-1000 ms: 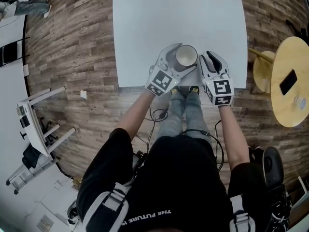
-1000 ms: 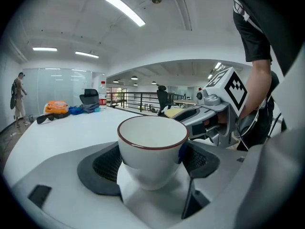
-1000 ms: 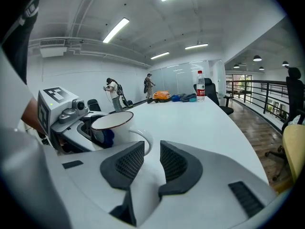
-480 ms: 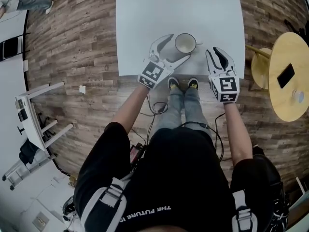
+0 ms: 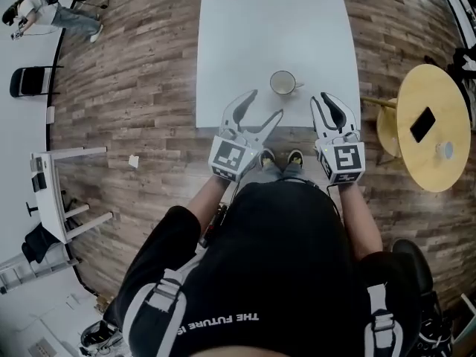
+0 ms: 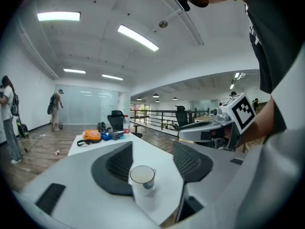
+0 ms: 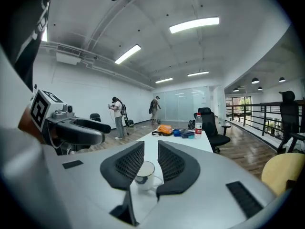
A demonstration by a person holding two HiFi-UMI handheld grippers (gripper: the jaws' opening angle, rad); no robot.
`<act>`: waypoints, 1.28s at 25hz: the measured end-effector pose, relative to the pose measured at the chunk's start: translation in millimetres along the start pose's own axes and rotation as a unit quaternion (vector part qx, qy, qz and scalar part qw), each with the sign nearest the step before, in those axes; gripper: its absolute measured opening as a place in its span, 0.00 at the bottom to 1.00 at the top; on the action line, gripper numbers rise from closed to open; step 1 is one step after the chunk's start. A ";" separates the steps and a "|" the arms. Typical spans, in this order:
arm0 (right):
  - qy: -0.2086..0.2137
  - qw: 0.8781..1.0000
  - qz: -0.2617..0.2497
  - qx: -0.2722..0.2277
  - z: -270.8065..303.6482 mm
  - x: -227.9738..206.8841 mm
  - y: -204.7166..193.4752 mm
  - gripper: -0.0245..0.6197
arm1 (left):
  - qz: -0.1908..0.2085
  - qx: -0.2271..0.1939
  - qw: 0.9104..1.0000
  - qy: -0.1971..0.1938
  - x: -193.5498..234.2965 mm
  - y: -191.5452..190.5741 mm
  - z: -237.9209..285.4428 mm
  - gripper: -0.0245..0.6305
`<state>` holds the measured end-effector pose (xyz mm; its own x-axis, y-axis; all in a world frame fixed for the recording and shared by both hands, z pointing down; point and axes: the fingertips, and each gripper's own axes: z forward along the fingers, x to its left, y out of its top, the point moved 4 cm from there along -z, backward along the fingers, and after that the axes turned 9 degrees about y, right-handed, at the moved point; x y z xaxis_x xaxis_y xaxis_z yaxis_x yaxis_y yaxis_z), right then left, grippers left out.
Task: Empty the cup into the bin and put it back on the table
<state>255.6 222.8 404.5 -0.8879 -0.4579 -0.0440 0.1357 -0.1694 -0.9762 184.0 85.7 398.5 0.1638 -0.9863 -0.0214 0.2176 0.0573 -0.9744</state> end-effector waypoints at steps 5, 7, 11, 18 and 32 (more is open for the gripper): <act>0.033 0.998 0.015 -0.043 -20.8 29.4 15.3 0.07 | -0.021 -0.029 0.998 0.048 -4.3 23.8 -26.0 0.10; 0.042 0.998 0.013 -0.048 -18.6 31.4 19.6 0.06 | -0.031 -0.034 0.998 0.050 -0.5 31.0 -25.2 0.07; 0.043 0.998 0.003 -0.040 -14.0 32.9 22.4 0.06 | -0.034 -0.037 0.997 0.058 3.2 35.8 -30.4 0.07; 0.046 0.998 -0.004 -0.050 -4.1 32.6 27.0 0.06 | -0.033 -0.044 0.997 0.062 9.8 40.5 -28.8 0.07; 0.027 0.999 -0.011 -0.042 -1.2 20.9 31.2 0.06 | -0.036 -0.044 0.997 0.051 10.7 43.1 -19.7 0.07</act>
<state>240.8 209.0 372.9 -0.9131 -0.4067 -0.0312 0.0806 -0.1049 -0.9912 176.1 74.6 351.9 0.0517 -0.9982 0.0304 0.1383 -0.0230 -0.9901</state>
